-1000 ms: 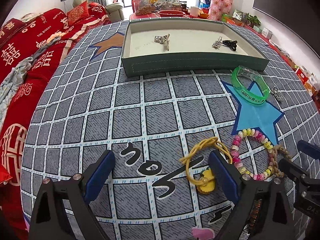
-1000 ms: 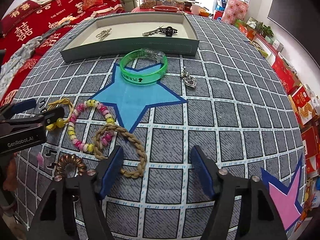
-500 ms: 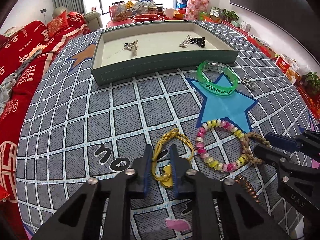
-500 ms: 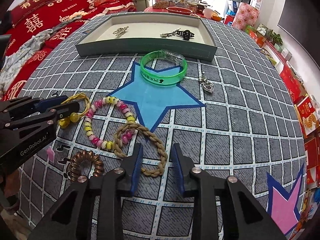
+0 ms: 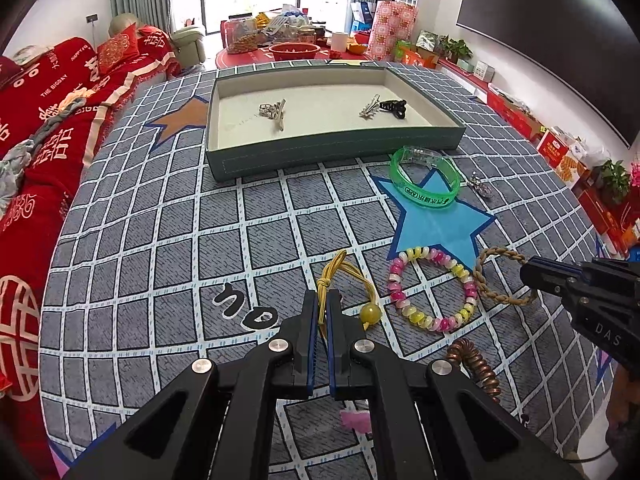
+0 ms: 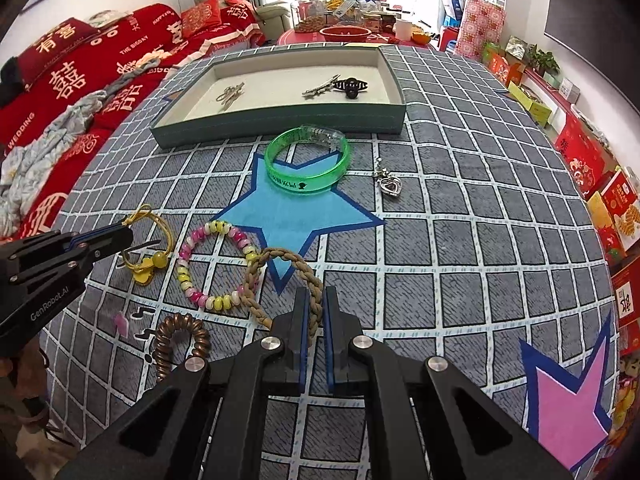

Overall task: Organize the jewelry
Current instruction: 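Grasp the braided brown rope bracelet with the right tool while the left tool grasps the yellow cord keychain, then carry the rope bracelet and yellow cord keychain over the tray with both tools, then open the right tool dropping the rope bracelet while the left tool releases the yellow keychain, then move both tools back from the tray toward the heart pendant and beaded bracelet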

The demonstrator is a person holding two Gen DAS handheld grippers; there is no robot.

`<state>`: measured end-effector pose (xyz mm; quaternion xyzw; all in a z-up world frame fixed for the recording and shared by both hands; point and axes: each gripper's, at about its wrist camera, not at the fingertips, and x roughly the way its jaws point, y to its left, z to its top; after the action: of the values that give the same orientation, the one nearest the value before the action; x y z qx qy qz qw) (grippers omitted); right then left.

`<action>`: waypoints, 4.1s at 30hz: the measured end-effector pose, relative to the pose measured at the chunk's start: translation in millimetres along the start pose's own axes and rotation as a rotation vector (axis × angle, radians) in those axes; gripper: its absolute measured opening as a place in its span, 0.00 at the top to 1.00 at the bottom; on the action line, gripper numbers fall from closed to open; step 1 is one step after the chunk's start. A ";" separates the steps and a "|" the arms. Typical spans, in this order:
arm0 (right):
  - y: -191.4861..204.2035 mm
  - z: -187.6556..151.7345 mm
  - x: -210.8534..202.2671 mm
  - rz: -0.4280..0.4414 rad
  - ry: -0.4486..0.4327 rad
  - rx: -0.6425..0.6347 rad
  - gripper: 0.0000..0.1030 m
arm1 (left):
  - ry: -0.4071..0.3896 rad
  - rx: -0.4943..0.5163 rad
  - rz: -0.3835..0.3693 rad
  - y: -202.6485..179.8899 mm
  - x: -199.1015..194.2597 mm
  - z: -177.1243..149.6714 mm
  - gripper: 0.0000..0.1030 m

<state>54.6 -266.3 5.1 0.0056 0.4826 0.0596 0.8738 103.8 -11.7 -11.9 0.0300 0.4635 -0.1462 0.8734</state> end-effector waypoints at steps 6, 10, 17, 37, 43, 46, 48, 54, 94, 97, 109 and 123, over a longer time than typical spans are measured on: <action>-13.7 11.7 -14.0 0.033 -0.030 0.053 0.93 | -0.035 -0.028 -0.010 9.6 -16.3 14.0 0.83; -18.6 26.3 -25.0 0.065 -0.059 0.076 0.93 | -0.072 -0.042 -0.028 14.0 -29.6 28.3 0.83; -17.1 65.2 -36.5 0.100 -0.110 0.069 0.93 | -0.127 -0.045 -0.028 18.4 -45.3 58.4 0.83; -13.6 208.8 -7.8 0.108 -0.145 0.049 0.93 | -0.187 -0.100 -0.003 43.5 -2.4 186.1 0.83; -31.7 242.3 33.5 0.107 -0.126 0.100 0.93 | -0.140 -0.108 0.002 47.4 45.7 220.1 0.83; -41.5 254.6 56.1 0.111 -0.114 0.132 0.93 | -0.119 -0.097 0.020 48.4 71.9 231.6 0.83; -46.8 260.0 71.5 0.117 -0.103 0.154 0.93 | -0.103 -0.096 0.031 48.7 90.5 235.5 0.83; -54.1 267.0 113.7 0.117 -0.074 0.197 0.93 | -0.075 -0.045 0.091 41.2 132.3 233.6 0.83; -63.0 252.5 124.4 0.173 -0.084 0.295 0.58 | -0.025 -0.060 0.186 32.9 144.9 231.7 0.83; -67.1 246.6 114.2 0.171 -0.100 0.308 0.58 | -0.047 -0.049 0.193 30.6 136.2 230.8 0.83; -59.2 217.7 89.4 0.193 -0.089 0.299 0.49 | -0.171 -0.026 0.243 28.4 91.6 214.0 0.00; -40.3 167.6 30.9 0.249 -0.121 0.246 0.00 | -0.205 -0.022 0.117 20.6 18.9 133.7 0.00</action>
<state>216.3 -294.9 65.9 0.1755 0.4286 0.1075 0.8798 226.7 -21.4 46.9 0.0324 0.3710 -0.0924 0.9234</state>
